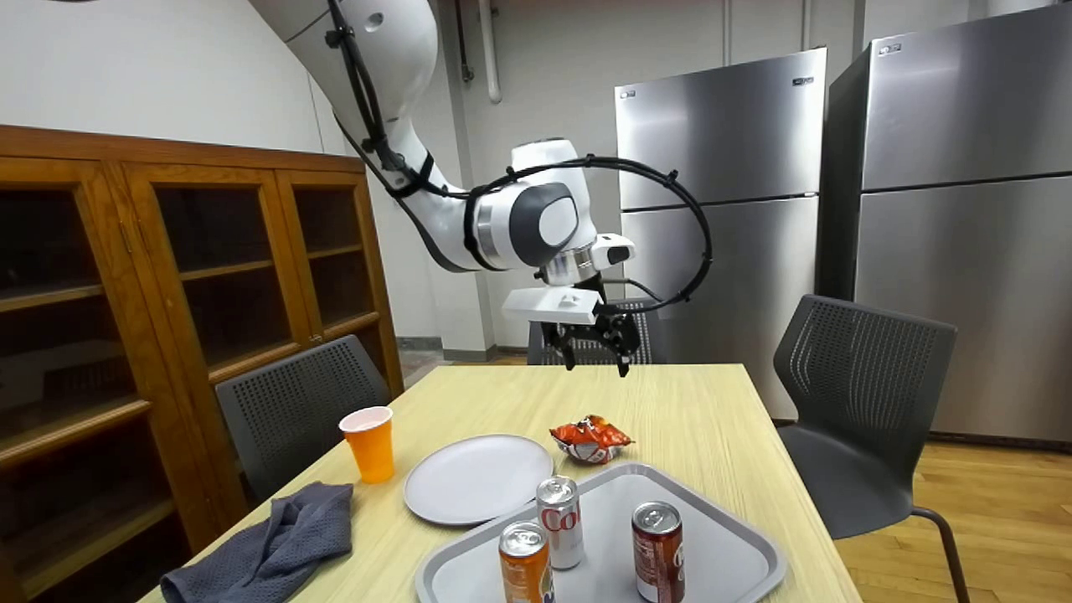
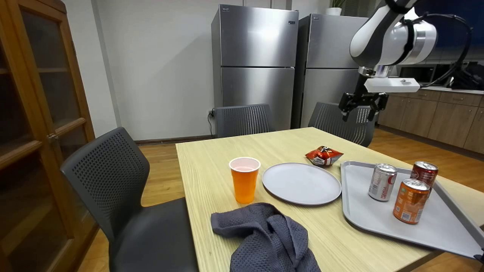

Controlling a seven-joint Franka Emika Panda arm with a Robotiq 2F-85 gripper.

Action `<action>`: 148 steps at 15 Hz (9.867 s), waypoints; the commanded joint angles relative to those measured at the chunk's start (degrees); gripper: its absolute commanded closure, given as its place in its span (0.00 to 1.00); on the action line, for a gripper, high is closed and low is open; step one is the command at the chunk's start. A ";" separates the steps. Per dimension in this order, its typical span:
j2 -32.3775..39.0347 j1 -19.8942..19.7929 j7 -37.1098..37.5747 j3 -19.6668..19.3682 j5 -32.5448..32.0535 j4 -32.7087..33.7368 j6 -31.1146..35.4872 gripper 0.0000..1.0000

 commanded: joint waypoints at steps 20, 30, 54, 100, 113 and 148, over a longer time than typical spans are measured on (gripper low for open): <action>-9.67 -0.60 -4.67 0.17 0.18 -12.37 1.66 0.00; -17.49 -0.46 -11.20 -0.67 3.88 -23.41 4.24 0.00; -6.79 -0.53 -8.22 -1.56 1.91 -23.28 7.08 0.00; -1.08 -0.90 -8.28 0.07 0.80 -21.38 8.49 0.00; -0.12 -0.91 -8.63 -0.07 0.29 -21.45 9.59 0.00; -2.89 -0.82 -23.12 14.31 7.05 -14.85 5.49 0.62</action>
